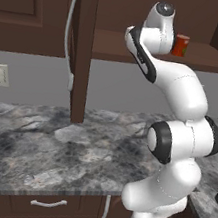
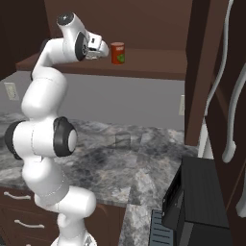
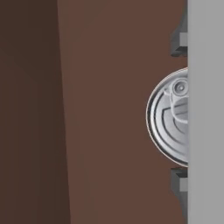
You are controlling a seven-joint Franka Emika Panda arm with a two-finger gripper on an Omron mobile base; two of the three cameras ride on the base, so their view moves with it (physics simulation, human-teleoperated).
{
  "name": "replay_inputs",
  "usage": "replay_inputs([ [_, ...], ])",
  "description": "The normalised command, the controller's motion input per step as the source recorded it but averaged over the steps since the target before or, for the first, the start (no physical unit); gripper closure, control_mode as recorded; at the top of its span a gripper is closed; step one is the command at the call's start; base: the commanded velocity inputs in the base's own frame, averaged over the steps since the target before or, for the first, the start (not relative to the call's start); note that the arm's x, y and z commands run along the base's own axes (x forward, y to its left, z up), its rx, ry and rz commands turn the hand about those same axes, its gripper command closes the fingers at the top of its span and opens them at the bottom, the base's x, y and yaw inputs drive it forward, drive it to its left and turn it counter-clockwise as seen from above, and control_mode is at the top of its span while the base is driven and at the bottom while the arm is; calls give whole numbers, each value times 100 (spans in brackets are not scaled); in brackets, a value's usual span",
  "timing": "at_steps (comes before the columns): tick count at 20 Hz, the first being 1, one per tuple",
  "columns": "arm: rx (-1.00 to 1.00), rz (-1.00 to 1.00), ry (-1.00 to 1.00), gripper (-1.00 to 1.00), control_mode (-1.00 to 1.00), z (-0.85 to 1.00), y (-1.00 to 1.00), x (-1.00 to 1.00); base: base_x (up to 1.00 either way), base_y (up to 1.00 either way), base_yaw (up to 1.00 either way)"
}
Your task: Restock the canned food cabinet by taking the new fresh canned food from the counter and placing it in the cabinet. Then, take the old canned food from the cabinet and place it on the counter.
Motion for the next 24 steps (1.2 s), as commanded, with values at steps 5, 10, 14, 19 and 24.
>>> replay_inputs([
  [5, -4, 0, 0, 100, -100, -38, 0, -17, 0, 0, 0],
  [10, 0, 0, 0, 100, -100, -5, 0, 2, 0, 0, 0],
  [14, 0, 0, 0, 100, -100, 0, 0, -7, 0, 0, 0],
  [19, 0, 0, -14, 100, -100, 3, 0, -72, 0, 0, 0],
  [24, 0, 1, -33, 100, -100, 43, 2, -87, 0, 0, 0],
])
